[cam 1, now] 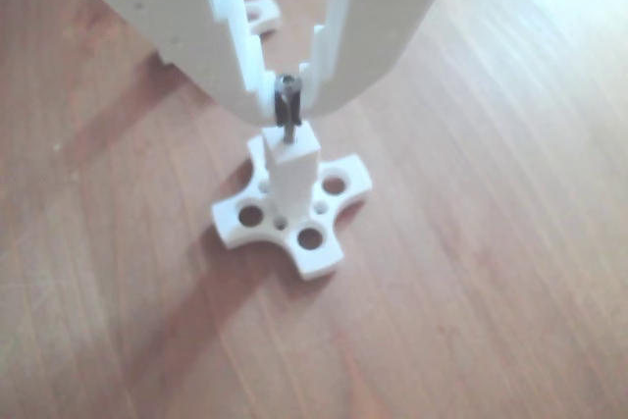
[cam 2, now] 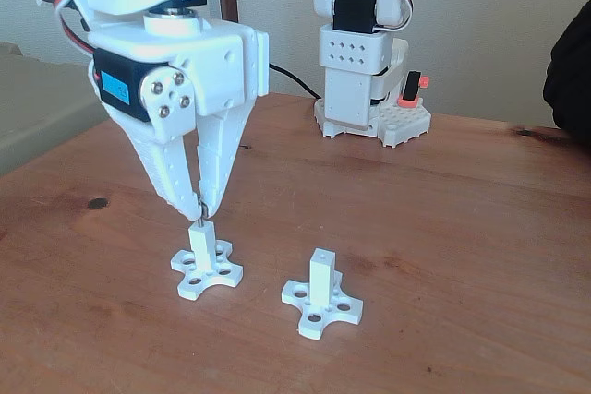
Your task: Grab the screw and set it in the hole.
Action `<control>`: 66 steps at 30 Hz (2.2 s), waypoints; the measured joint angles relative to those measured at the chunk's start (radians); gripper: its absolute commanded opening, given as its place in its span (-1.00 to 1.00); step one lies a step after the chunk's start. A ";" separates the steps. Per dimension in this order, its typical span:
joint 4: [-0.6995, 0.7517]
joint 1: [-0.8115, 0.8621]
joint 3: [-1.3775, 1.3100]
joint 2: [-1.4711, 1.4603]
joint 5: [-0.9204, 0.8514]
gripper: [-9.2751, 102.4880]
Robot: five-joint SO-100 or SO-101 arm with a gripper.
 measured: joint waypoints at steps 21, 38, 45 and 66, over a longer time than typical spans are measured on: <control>0.107 -0.032 -0.091 0.000 0.000 -0.91; 0.124 -0.146 -0.094 0.000 0.058 -0.91; 0.124 -0.186 -0.094 0.000 0.081 -0.91; 0.114 -0.295 -0.055 0.000 0.118 -0.91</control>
